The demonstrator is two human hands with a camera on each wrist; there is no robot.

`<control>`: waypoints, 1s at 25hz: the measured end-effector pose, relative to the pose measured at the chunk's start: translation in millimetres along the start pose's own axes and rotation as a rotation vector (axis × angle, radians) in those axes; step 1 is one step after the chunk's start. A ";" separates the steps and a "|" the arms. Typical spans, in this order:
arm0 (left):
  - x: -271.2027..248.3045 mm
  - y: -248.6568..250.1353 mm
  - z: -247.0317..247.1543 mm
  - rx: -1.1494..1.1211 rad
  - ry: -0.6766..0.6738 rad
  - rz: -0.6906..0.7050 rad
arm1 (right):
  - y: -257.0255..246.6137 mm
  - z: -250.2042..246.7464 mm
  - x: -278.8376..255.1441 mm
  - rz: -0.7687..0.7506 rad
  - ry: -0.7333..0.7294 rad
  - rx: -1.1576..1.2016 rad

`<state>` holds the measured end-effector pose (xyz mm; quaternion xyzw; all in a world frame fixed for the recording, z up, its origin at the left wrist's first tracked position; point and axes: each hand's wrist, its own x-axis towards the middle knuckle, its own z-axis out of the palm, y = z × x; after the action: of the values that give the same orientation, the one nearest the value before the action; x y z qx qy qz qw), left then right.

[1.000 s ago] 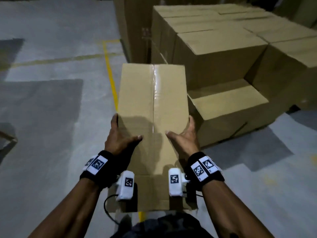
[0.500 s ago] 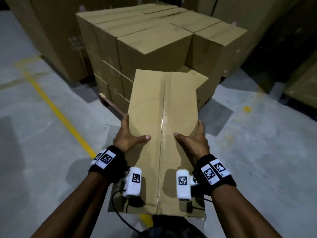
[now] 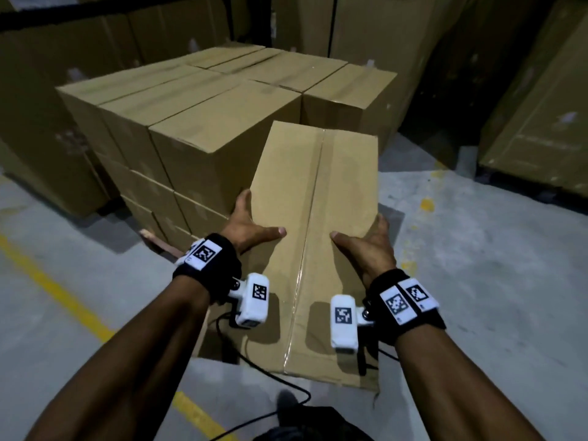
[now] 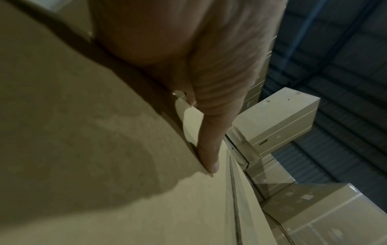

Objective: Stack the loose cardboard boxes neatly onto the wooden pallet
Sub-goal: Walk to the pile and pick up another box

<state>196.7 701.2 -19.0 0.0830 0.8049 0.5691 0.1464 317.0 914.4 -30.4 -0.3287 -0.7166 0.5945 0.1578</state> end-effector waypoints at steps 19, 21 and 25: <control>352.2 89.5 -7.7 0.424 -0.175 -0.179 | -89.4 107.5 263.8 0.266 0.105 0.209; 377.4 93.1 -9.8 0.463 -0.204 -0.173 | -97.7 114.7 275.7 0.254 0.123 0.232; 416.9 88.8 -9.1 0.583 -0.201 -0.126 | -103.6 135.5 295.6 0.283 0.199 0.218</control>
<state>-202.5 848.2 8.5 0.1274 0.9192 0.2929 0.2304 -13.0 999.8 -13.1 -0.4642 -0.5756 0.6495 0.1772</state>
